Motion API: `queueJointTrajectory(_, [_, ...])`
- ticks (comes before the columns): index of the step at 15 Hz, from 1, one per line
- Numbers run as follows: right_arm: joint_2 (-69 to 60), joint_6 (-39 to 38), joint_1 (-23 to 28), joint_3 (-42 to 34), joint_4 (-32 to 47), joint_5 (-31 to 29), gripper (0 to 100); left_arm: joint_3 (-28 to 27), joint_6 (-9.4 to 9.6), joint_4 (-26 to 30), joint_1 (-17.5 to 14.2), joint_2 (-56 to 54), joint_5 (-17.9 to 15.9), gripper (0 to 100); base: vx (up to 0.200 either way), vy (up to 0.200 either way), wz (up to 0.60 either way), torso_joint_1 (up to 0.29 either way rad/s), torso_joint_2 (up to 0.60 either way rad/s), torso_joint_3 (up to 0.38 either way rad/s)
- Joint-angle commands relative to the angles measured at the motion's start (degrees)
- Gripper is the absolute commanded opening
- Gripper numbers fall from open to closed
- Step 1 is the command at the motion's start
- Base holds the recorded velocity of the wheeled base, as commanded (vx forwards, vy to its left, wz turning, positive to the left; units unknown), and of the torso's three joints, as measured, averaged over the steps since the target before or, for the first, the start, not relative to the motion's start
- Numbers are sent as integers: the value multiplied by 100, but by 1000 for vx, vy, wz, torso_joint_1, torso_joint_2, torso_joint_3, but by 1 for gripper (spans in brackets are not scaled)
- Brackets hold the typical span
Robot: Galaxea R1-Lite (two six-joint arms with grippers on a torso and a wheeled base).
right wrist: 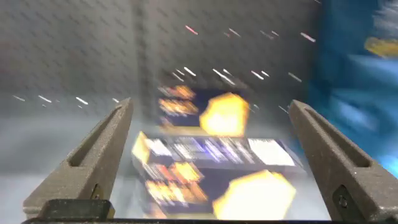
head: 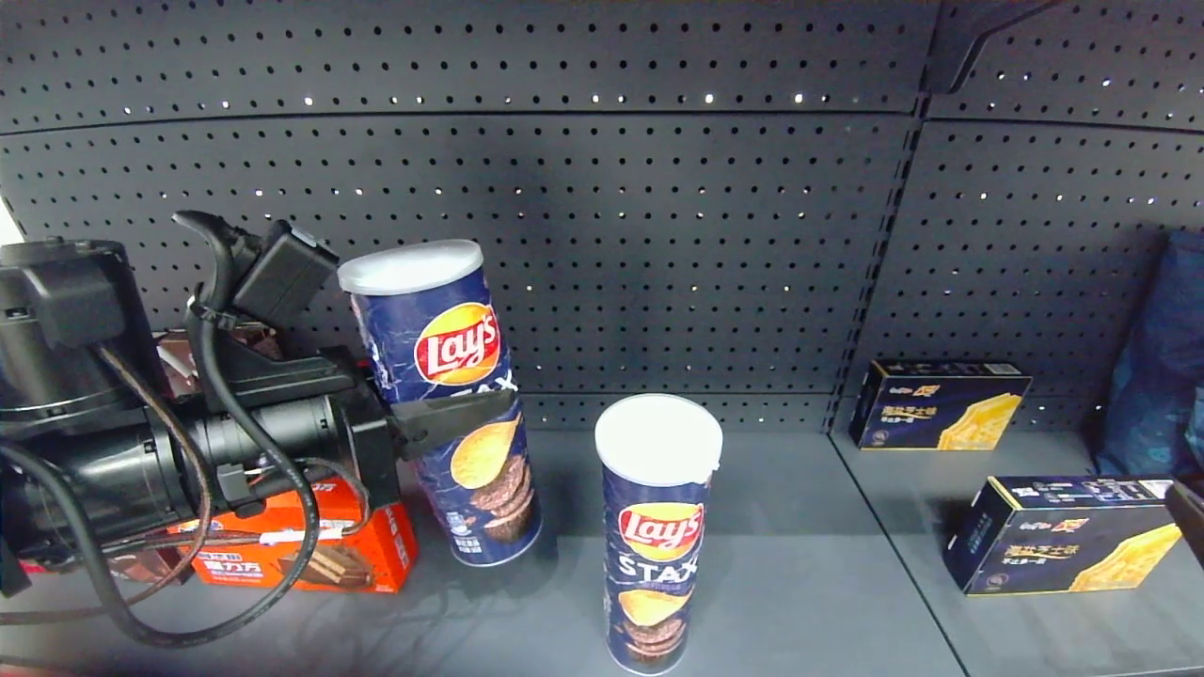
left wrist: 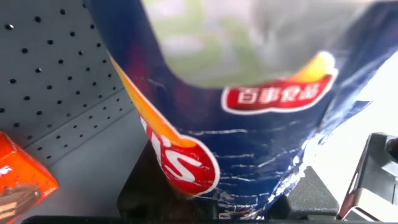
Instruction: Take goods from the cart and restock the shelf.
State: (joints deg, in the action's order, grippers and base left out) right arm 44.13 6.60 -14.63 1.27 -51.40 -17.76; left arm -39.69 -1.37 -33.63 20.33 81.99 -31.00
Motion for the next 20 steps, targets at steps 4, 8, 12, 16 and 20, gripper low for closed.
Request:
queueJointTrajectory(4, [-3930,-18,382,620,4753,-509,100,-65,5,-12,-3,62,-82,0,0,0,0,0,0,0])
queueJointTrajectory(8, [-3930,-62,364,-127,4375,133,100,-118,5,-12,-38,97,-354,0,0,0,0,0,0,0])
queueJointTrajectory(12, [-3921,263,364,-127,4735,1574,100,-100,5,-12,-73,80,-424,0,0,0,0,0,0,0])
queueJointTrajectory(16, [-3921,-229,347,-127,4753,2356,100,-83,22,-20,-56,115,-433,0,0,0,0,0,0,0])
queueJointTrajectory(20, [-3921,-396,355,-127,5052,2295,100,-56,22,-170,-65,168,-433,0,0,0,0,0,0,0])
